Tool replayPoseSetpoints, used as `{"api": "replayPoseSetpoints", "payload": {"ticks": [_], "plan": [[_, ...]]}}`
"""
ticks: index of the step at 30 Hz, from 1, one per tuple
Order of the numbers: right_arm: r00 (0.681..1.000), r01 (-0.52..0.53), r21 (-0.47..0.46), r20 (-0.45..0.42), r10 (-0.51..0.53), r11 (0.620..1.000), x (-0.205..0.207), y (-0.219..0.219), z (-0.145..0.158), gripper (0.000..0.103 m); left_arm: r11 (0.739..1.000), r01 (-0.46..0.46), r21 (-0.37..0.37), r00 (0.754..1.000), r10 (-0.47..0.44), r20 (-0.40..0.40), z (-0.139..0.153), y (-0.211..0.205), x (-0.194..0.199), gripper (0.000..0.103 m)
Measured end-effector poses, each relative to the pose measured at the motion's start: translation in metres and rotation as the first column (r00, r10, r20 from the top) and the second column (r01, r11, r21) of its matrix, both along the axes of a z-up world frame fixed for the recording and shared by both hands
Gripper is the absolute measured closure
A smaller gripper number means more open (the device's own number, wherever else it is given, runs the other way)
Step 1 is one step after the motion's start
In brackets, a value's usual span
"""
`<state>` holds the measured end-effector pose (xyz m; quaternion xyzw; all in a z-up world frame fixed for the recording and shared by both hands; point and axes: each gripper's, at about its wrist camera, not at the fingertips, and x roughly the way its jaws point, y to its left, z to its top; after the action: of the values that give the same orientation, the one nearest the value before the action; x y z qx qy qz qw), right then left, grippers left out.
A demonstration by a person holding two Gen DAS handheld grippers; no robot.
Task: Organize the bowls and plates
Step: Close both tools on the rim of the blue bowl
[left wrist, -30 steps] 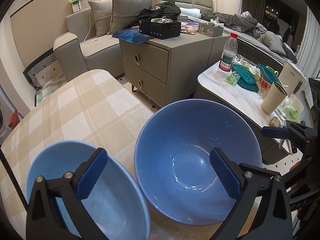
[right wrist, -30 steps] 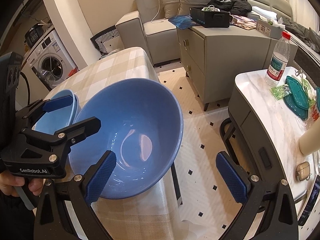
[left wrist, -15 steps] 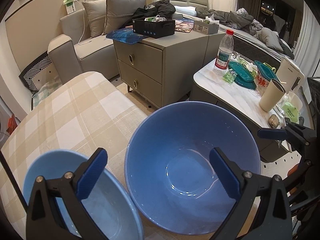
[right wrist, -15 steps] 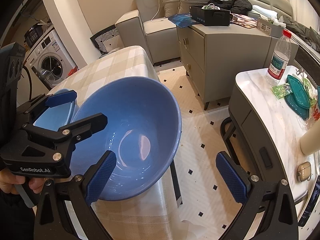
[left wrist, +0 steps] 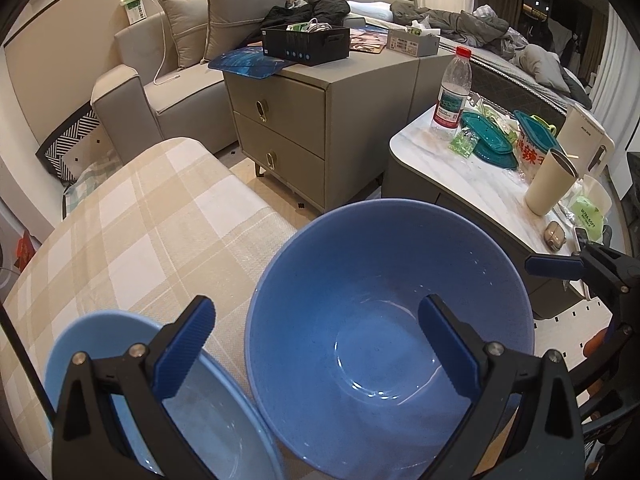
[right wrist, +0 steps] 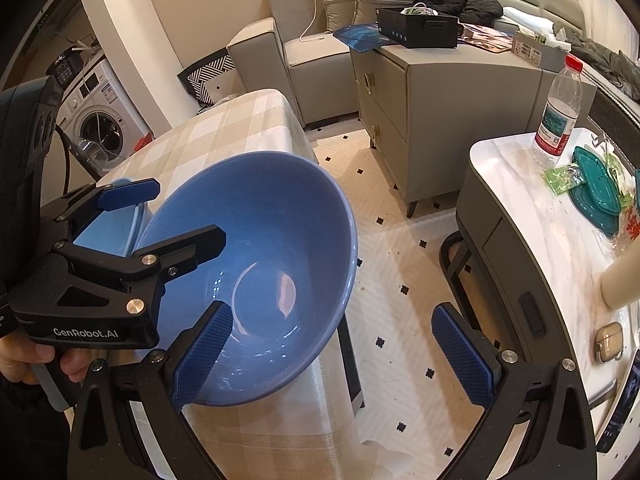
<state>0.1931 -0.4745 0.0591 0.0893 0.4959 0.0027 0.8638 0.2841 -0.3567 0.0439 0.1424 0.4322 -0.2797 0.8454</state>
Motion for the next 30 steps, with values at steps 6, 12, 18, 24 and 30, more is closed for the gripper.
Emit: {"api": "replayPoseSetpoints", "payload": {"ticks": [6, 12, 18, 24, 30], "plan": [[1.0, 0.011, 0.006, -0.01, -0.011, 1.0, -0.001, -0.005, -0.003, 0.004, 1.0, 0.003, 0.017, 1.0, -0.002, -0.011, -0.004, -0.003, 0.003, 0.007], [1.0, 0.003, 0.005, -0.027, -0.003, 1.0, 0.0, -0.001, -0.007, 0.017, 1.0, 0.001, 0.02, 1.0, 0.0, -0.029, -0.007, -0.004, 0.005, 0.018], [1.0, -0.008, 0.003, -0.029, 0.008, 1.0, 0.001, 0.006, -0.007, 0.028, 0.999, -0.005, 0.039, 1.0, 0.005, -0.024, -0.01, -0.002, 0.005, 0.03], [0.999, -0.021, 0.008, -0.027, 0.021, 1.0, 0.004, 0.013, -0.006, 0.044, 0.999, -0.023, 0.046, 1.0, 0.024, -0.013, -0.009, 0.003, 0.007, 0.044], [0.999, -0.038, -0.009, -0.03, 0.038, 0.999, 0.004, 0.02, -0.007, 0.056, 0.998, -0.03, 0.05, 1.0, 0.03, -0.005, -0.008, 0.007, 0.008, 0.052]]}}
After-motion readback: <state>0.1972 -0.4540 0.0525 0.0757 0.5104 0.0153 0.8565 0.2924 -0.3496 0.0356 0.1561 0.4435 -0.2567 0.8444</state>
